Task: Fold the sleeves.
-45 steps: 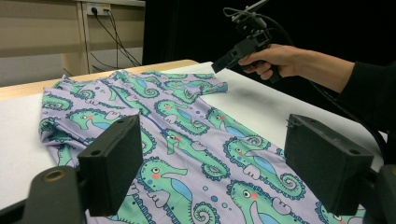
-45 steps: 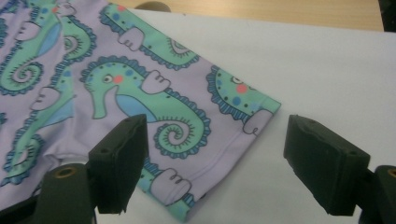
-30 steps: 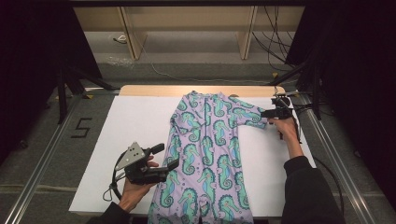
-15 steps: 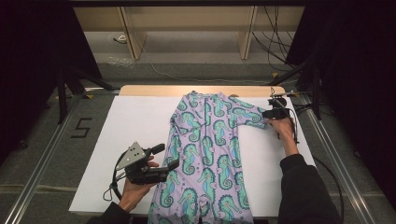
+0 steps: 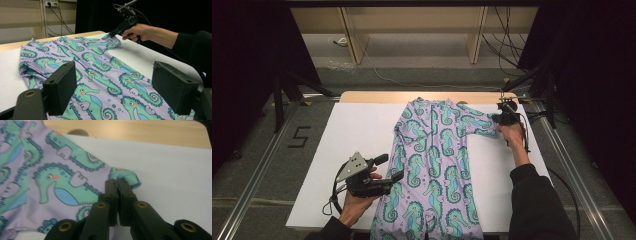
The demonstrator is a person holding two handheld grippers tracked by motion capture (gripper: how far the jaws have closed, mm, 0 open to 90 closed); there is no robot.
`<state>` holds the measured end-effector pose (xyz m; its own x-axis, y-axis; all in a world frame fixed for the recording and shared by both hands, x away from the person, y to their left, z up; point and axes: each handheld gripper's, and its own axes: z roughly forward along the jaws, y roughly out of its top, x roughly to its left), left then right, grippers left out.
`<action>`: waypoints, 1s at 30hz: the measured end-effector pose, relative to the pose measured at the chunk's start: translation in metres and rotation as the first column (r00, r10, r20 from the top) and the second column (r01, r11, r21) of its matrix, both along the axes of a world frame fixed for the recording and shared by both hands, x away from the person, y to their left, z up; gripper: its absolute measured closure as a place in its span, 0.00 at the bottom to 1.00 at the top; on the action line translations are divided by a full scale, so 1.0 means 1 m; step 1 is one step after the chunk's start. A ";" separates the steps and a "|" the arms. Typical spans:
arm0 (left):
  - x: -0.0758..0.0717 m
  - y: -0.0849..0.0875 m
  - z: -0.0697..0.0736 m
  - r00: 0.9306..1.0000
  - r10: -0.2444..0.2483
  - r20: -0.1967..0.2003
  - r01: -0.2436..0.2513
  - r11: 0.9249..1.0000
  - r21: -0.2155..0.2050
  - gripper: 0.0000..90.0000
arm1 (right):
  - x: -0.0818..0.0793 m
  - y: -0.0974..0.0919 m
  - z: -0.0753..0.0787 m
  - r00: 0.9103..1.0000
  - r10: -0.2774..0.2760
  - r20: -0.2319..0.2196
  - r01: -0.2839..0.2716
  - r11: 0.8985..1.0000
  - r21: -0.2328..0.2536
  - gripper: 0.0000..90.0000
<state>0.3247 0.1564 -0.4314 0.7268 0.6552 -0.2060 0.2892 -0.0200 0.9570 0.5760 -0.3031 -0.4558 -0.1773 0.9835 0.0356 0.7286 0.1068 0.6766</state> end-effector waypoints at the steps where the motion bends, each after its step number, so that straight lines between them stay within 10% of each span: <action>1: 0.000 0.000 0.000 1.000 0.000 0.000 0.000 1.000 -0.001 0.22 | 0.000 0.001 0.004 1.000 0.003 0.008 -0.003 1.000 0.008 0.98; 14: 0.001 0.001 0.000 1.000 0.005 -0.006 -0.005 1.000 -0.004 0.22 | 0.009 0.062 0.053 0.991 0.124 0.057 -0.119 0.990 -0.080 0.98; 30: 0.001 0.002 0.000 1.000 0.006 -0.005 -0.006 1.000 -0.002 0.22 | 0.011 0.153 0.054 0.963 0.267 0.030 -0.255 0.944 -0.209 0.98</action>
